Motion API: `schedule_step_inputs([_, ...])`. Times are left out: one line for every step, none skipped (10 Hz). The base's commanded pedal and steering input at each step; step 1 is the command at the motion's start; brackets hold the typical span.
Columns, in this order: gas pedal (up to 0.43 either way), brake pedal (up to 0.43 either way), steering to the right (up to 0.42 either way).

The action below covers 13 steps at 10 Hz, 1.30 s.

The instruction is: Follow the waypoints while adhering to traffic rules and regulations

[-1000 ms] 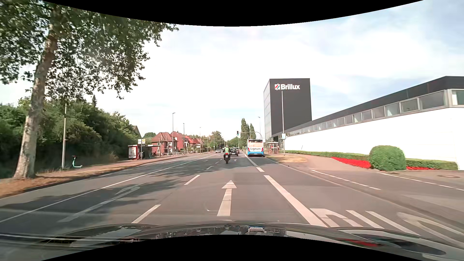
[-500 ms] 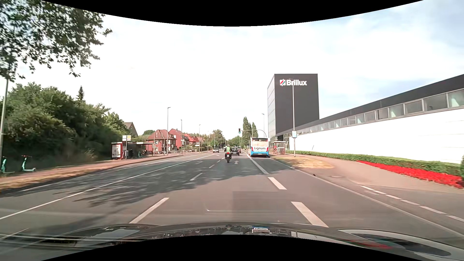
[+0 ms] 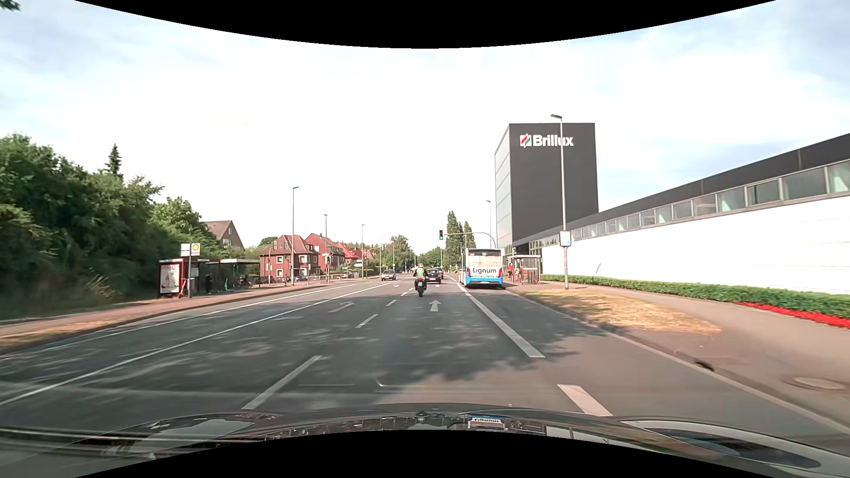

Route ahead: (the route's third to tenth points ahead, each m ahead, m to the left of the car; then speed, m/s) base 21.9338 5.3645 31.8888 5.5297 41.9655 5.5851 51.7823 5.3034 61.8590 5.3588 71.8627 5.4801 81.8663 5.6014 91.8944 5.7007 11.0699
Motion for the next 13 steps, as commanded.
schedule_step_inputs([0.157, 0.000, -0.002])
schedule_step_inputs([0.169, 0.000, -0.002])
schedule_step_inputs([0.177, 0.000, -0.001])
schedule_step_inputs([0.189, 0.000, -0.001])
schedule_step_inputs([0.189, 0.000, -0.001])
schedule_step_inputs([0.189, 0.000, 0.000])
schedule_step_inputs([0.189, 0.000, 0.000])
schedule_step_inputs([0.177, 0.000, 0.000])
schedule_step_inputs([0.177, 0.000, 0.000])
schedule_step_inputs([0.177, 0.000, 0.000])
schedule_step_inputs([0.177, 0.000, 0.001])
schedule_step_inputs([0.177, 0.000, 0.001])
schedule_step_inputs([0.177, 0.000, 0.001])
